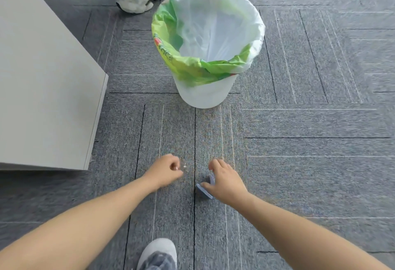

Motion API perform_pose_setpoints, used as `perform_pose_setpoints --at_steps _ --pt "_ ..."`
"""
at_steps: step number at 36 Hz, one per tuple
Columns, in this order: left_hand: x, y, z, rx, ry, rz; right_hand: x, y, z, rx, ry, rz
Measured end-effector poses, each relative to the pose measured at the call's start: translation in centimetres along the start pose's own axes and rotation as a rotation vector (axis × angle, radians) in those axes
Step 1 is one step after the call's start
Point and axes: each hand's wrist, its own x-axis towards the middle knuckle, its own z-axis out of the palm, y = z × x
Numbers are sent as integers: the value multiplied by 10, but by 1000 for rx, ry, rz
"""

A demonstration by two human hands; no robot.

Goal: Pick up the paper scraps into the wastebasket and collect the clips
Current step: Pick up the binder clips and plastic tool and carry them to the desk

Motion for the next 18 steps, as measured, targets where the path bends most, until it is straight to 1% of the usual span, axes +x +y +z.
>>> perform_pose_setpoints --at_steps 2,4,6,10,13,15,18 --pt "-2 -2 -9 -387 15 -147 -2 -3 6 -18 -3 9" --pt "-4 -4 -16 -780 16 -255 -2 -7 10 -27 -4 18" --pt "-6 -5 -21 -1021 28 -302 -3 -11 13 -22 -13 26" --pt "-15 7 -26 -1242 7 -314 -3 -20 18 -59 -26 32" --pt "-20 19 -30 -1333 -23 -300 -3 -22 23 -113 -22 31" --pt "-20 24 -33 -1368 -51 -276 -4 -21 26 -91 -8 15" --pt "-19 30 -37 -1487 -122 -248 -6 -18 27 -6 -3 0"
